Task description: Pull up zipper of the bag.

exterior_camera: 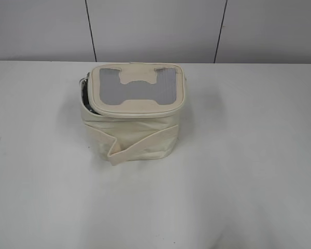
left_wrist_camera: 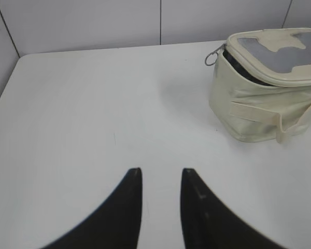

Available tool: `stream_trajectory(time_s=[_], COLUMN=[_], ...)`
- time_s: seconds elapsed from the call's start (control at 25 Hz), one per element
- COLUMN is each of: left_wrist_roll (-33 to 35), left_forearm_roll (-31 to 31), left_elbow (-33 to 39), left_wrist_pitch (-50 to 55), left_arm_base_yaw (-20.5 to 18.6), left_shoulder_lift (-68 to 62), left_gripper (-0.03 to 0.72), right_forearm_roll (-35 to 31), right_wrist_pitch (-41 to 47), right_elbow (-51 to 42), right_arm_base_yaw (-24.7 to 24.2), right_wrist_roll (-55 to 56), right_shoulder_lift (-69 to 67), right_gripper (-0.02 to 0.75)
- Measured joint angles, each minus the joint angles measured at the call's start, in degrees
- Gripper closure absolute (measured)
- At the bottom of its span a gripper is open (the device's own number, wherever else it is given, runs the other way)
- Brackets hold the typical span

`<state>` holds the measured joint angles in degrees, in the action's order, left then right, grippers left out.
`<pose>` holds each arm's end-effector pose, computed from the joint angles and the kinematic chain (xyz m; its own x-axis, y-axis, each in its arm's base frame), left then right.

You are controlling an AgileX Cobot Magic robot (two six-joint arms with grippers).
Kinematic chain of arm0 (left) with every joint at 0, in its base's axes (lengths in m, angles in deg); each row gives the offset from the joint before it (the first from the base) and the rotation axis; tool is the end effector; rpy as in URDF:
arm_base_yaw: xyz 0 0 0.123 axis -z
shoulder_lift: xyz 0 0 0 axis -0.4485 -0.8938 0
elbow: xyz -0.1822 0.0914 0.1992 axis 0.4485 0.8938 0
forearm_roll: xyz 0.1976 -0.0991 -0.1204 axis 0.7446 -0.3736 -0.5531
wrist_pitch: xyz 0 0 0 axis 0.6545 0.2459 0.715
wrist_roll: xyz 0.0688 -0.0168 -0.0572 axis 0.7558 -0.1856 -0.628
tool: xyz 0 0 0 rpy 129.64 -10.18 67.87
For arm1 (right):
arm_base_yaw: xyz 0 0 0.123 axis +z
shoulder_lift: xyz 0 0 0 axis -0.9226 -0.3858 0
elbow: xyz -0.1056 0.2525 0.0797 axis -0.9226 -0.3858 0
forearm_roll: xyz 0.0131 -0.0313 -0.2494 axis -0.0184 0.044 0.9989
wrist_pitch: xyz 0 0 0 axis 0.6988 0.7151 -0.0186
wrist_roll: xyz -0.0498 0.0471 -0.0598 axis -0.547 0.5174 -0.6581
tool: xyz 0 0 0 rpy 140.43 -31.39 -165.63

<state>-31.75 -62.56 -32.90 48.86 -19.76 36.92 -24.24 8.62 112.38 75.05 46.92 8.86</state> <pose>-0.0110 -0.0034 0.2884 -0.3980 0.0996 -0.9120 0.1876 0.9819 0.0254 -0.0055 0.0010 0.2780 -0.4340 -0.0609 -0.8988 -0.1524 0.9883 0.0066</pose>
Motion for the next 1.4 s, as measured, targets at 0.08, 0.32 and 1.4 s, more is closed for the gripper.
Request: stream_trajectory(time_s=[0.08, 0.32, 1.4], left_wrist_roll=[0.0, 0.0, -0.1], left_forearm_roll=[0.0, 0.0, -0.1], left_elbow=[0.0, 0.0, 0.0], left_wrist_pitch=[0.0, 0.0, 0.0], left_arm_base_yaw=[0.0, 0.0, 0.3], left_shoulder_lift=[0.0, 0.0, 0.0], left_gripper=[0.489, 0.487, 0.489], right_forearm_roll=[0.0, 0.0, -29.4], right_wrist_pitch=[0.0, 0.0, -12.7], right_elbow=[0.0, 0.0, 1.2], right_arm_base_yaw=[0.0, 0.0, 0.0], right_wrist_roll=[0.0, 0.0, -21.7], right_shoulder_lift=[0.0, 0.0, -23.4], right_gripper=[0.295, 0.295, 0.295])
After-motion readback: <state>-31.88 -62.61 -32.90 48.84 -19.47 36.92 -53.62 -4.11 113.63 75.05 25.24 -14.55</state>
